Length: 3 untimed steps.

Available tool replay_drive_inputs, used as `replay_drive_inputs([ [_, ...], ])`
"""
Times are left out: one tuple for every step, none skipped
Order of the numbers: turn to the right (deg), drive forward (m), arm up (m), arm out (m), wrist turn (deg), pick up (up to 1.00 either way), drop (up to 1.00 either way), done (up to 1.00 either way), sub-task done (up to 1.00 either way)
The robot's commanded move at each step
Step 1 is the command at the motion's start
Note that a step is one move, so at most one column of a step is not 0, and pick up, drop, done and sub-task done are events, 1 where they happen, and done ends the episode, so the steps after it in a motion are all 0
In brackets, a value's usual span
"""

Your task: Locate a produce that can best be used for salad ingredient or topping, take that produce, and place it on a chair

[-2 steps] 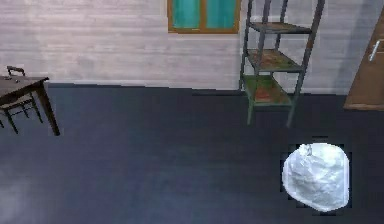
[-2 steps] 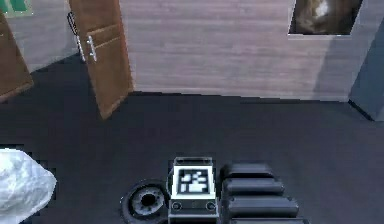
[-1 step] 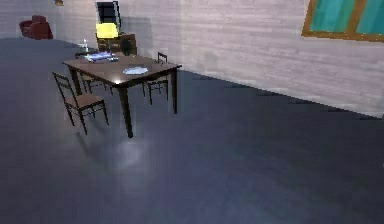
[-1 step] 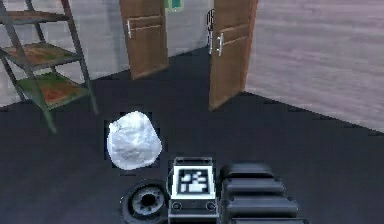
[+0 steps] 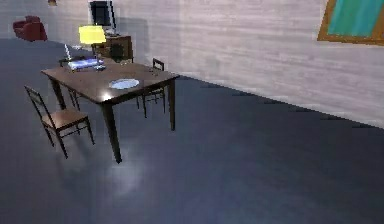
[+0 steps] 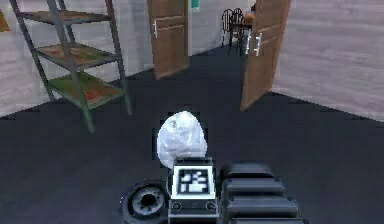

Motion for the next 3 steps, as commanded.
replay_drive_inputs([
  [-45.0,0.0,0.0,0.0,0.0,0.0,0.0,0.0,0.0],
  [-9.0,0.0,0.0,0.0,0.0,0.0,0.0,0.0,0.0],
  [0.0,1.0,0.0,0.0,0.0,0.0,0.0,0.0,0.0],
])
